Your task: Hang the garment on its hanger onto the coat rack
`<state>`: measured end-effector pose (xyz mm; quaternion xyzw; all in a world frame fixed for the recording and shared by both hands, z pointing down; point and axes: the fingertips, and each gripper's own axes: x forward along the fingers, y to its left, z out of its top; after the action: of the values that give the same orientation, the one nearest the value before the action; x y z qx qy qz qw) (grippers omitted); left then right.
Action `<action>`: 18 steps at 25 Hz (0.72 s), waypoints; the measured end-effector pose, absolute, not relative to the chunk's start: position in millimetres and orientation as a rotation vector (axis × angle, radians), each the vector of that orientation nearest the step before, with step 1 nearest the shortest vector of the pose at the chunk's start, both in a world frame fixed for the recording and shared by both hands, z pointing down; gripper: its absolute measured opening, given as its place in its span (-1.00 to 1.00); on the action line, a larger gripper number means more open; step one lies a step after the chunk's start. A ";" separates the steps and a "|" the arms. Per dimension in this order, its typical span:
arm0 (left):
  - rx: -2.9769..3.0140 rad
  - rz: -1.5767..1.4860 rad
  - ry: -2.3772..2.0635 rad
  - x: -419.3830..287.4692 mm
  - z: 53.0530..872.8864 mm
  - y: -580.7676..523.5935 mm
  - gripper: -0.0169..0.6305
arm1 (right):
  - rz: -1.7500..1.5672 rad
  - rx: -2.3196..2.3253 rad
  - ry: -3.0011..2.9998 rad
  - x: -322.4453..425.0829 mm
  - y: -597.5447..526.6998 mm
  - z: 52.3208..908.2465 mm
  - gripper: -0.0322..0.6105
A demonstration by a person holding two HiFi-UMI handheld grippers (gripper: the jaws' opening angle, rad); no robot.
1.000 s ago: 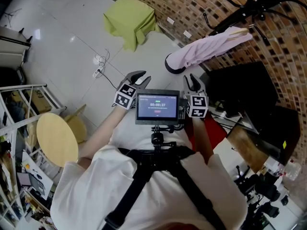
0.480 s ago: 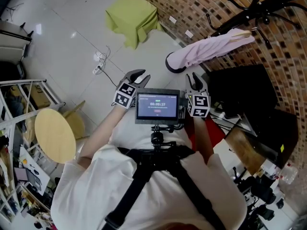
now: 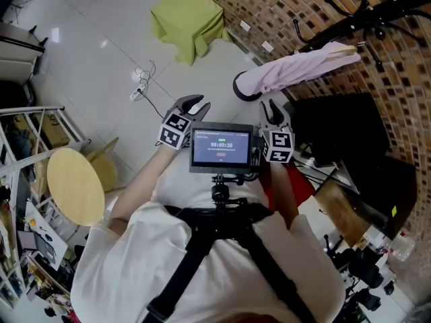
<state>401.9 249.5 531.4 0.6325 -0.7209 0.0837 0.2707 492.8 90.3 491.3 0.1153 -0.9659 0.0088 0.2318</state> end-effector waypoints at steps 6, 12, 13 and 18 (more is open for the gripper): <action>1.719 0.216 -1.936 396.2 528.6 242.7 -0.54 | 0.029 0.338 -2.659 491.5 85.8 491.0 -0.58; 1.735 0.220 -1.935 385.0 527.6 224.4 -0.54 | 0.038 0.369 -2.666 486.6 69.1 491.6 -0.68; 1.737 0.220 -1.935 382.5 528.0 221.0 -0.54 | 0.042 0.372 -2.668 484.8 66.6 492.2 -0.68; 1.748 0.220 -1.940 372.7 525.9 211.2 -0.54 | 0.042 0.379 -2.673 477.3 59.6 491.5 -0.68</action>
<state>372.7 211.2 525.9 0.6445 -0.7153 0.0812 0.2576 477.3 59.6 491.5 0.1369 -0.9659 0.0153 0.2192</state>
